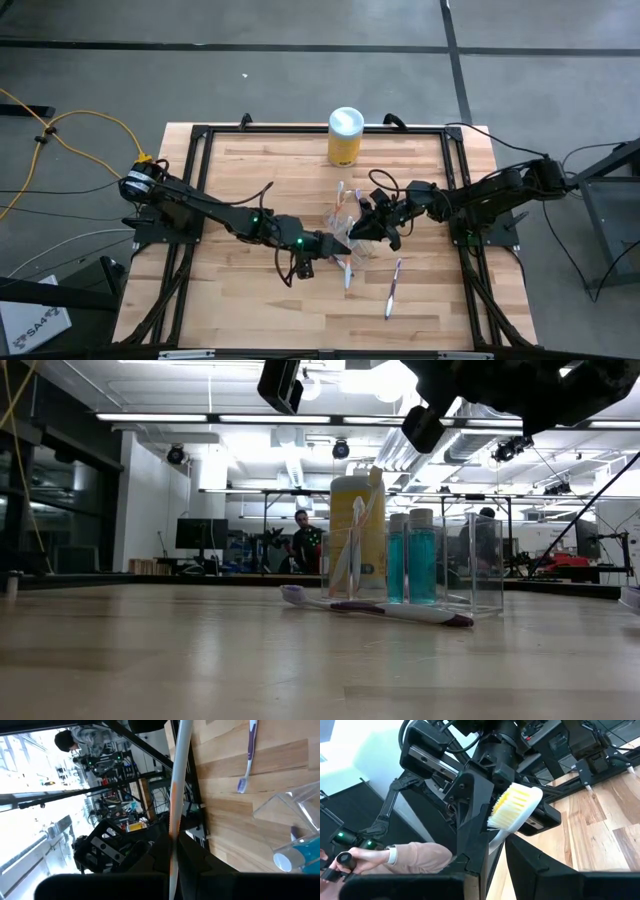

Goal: Pick & Place toothbrushing station
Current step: Put the orange toothbrush into the top compartment of the transparent organizer

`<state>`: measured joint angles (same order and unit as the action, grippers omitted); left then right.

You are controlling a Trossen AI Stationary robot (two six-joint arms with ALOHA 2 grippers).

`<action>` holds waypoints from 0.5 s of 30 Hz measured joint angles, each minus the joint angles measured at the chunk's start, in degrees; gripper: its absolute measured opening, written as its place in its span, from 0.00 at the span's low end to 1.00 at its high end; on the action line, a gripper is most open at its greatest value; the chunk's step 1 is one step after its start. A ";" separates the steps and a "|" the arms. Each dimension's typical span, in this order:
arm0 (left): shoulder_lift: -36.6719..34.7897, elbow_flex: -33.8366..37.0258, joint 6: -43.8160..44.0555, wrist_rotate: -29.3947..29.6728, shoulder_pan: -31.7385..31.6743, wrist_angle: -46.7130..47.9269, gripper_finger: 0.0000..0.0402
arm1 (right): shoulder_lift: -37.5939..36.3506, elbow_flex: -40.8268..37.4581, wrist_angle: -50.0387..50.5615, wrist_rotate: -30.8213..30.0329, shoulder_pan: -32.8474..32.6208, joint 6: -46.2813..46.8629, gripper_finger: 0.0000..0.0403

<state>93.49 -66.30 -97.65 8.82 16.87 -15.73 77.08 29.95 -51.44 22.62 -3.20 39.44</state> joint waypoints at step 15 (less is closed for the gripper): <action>-0.07 -0.02 -3.29 -4.40 -1.64 -0.81 0.01 | 0.05 -0.02 -3.36 0.40 0.00 3.53 0.14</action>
<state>93.43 -66.32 -100.94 4.42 15.22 -16.54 77.13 29.93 -54.80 23.03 -3.20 42.97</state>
